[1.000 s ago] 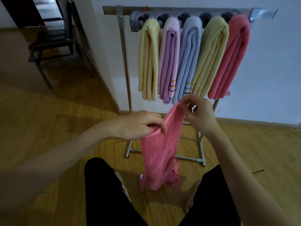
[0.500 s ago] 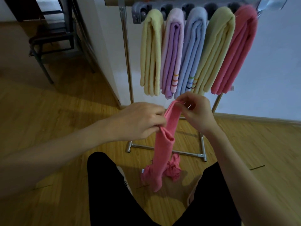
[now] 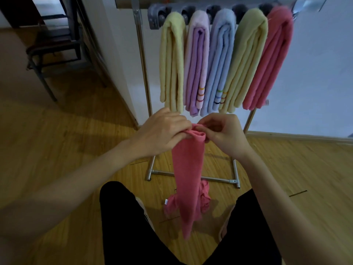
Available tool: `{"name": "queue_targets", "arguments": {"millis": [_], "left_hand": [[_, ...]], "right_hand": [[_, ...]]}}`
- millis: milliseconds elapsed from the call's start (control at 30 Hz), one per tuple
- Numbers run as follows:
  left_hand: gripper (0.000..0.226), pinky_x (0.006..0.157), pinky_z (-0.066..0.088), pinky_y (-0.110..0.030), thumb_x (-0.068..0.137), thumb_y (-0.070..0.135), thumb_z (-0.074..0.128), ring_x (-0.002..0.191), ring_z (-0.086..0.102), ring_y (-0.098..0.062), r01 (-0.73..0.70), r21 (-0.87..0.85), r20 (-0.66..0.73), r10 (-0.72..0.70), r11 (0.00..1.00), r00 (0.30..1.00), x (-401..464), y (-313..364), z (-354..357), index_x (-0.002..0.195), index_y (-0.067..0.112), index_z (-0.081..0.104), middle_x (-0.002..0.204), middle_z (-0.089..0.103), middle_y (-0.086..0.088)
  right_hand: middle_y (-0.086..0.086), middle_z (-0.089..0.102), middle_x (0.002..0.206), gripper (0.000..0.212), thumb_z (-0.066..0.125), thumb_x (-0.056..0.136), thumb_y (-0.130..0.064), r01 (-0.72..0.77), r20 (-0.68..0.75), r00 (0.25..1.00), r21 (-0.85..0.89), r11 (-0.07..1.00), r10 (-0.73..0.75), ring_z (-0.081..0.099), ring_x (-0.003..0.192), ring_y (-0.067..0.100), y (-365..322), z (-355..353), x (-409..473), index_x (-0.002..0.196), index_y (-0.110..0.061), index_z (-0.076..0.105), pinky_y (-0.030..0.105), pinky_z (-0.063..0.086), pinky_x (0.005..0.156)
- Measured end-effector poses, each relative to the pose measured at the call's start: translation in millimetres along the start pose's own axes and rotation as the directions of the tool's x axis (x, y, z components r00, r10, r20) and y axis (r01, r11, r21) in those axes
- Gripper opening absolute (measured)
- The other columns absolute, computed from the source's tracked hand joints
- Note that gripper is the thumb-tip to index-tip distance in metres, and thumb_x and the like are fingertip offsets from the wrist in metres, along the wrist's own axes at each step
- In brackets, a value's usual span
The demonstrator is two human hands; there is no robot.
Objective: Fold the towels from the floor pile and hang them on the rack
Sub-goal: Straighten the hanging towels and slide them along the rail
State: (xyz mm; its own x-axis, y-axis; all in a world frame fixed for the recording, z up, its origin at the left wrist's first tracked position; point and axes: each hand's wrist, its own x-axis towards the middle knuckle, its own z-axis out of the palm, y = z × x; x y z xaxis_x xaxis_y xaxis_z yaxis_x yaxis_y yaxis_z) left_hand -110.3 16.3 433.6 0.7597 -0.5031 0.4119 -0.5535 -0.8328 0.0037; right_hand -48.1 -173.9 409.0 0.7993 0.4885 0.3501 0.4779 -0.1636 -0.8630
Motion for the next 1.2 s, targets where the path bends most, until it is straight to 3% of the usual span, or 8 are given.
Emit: {"name": "queue_targets", "arguments": {"millis": [233,467,633,833,900,1067,1133,1200], "left_hand": [[0.037,0.070,0.023,-0.021,0.092,0.047,0.044,0.074,0.054,-0.011,0.116,-0.022,-0.085,-0.117,0.993,0.990,-3,2,12,0.084,0.017,0.063,0.077,0.062,0.005],[0.029,0.070,0.039,-0.031,0.092,0.040,0.048,0.072,0.054,-0.012,0.214,-0.036,-0.174,-0.217,0.976,0.961,1,3,16,0.083,0.017,0.063,0.075,0.061,0.006],[0.024,0.070,0.035,-0.028,0.090,0.037,0.055,0.072,0.056,-0.012,0.217,-0.022,-0.241,-0.216,0.976,0.946,11,0,13,0.084,0.016,0.065,0.076,0.064,0.005],[0.021,0.077,0.030,-0.022,0.088,0.029,0.059,0.082,0.055,-0.012,0.062,-0.013,-0.190,-0.063,0.998,0.980,23,-10,-4,0.099,0.013,0.066,0.088,0.064,0.002],[0.023,0.081,0.030,-0.021,0.088,0.023,0.061,0.090,0.056,-0.014,0.033,-0.003,-0.203,-0.033,0.999,0.979,25,-11,-9,0.108,0.011,0.065,0.094,0.065,-0.001],[0.028,0.086,0.034,-0.022,0.087,0.020,0.067,0.098,0.058,-0.014,0.094,-0.037,-0.315,-0.101,0.995,0.944,23,-15,-3,0.113,0.011,0.064,0.102,0.066,-0.002],[0.043,0.092,0.041,-0.027,0.082,0.021,0.072,0.107,0.052,-0.009,0.161,-0.156,-0.373,-0.209,0.975,0.904,17,-14,8,0.122,0.014,0.057,0.112,0.061,-0.002],[0.081,0.099,0.041,-0.024,0.071,0.025,0.081,0.115,0.043,-0.004,0.269,-0.357,-0.334,-0.391,0.895,0.858,7,-13,25,0.137,0.024,0.035,0.126,0.048,-0.002]], "right_hand": [[0.011,0.071,0.077,0.008,0.066,0.085,-0.001,-0.019,0.055,0.998,0.113,0.993,0.013,0.068,0.061,0.014,-5,2,-5,0.092,-0.003,0.070,0.021,0.054,0.060],[0.018,0.070,0.087,0.018,0.060,0.087,0.007,0.001,0.044,0.999,0.190,0.982,-0.010,0.069,0.079,0.031,-5,2,-5,0.095,-0.006,0.070,0.035,0.058,0.073],[0.007,0.069,0.090,0.030,0.073,0.076,0.003,0.072,0.002,0.997,0.023,0.997,-0.072,0.066,0.081,0.016,-4,3,-3,0.103,-0.007,0.065,0.024,0.056,0.076],[-0.008,0.065,0.089,0.025,0.064,0.082,0.003,0.147,-0.149,0.972,-0.206,0.967,-0.180,0.061,0.084,0.012,2,-10,21,0.101,-0.012,0.065,0.018,0.049,0.076],[-0.007,0.066,0.092,0.025,0.062,0.083,0.004,0.142,-0.208,0.962,-0.168,0.975,-0.176,0.064,0.089,0.013,3,-10,27,0.103,-0.012,0.064,0.021,0.050,0.081],[-0.005,0.064,0.088,0.027,0.055,0.086,0.009,0.115,-0.200,0.974,0.036,0.993,-0.106,0.063,0.082,0.014,-2,-3,32,0.096,-0.015,0.063,0.030,0.056,0.069],[-0.009,0.064,0.086,0.031,0.057,0.087,0.008,0.121,-0.191,0.976,0.065,0.991,-0.106,0.061,0.082,0.007,-5,-2,33,0.092,-0.023,0.062,0.026,0.056,0.068],[-0.010,0.063,0.086,0.031,0.059,0.087,0.006,0.110,-0.179,0.979,0.078,0.991,-0.094,0.061,0.082,0.005,-5,-2,33,0.090,-0.024,0.062,0.024,0.056,0.068]]}}
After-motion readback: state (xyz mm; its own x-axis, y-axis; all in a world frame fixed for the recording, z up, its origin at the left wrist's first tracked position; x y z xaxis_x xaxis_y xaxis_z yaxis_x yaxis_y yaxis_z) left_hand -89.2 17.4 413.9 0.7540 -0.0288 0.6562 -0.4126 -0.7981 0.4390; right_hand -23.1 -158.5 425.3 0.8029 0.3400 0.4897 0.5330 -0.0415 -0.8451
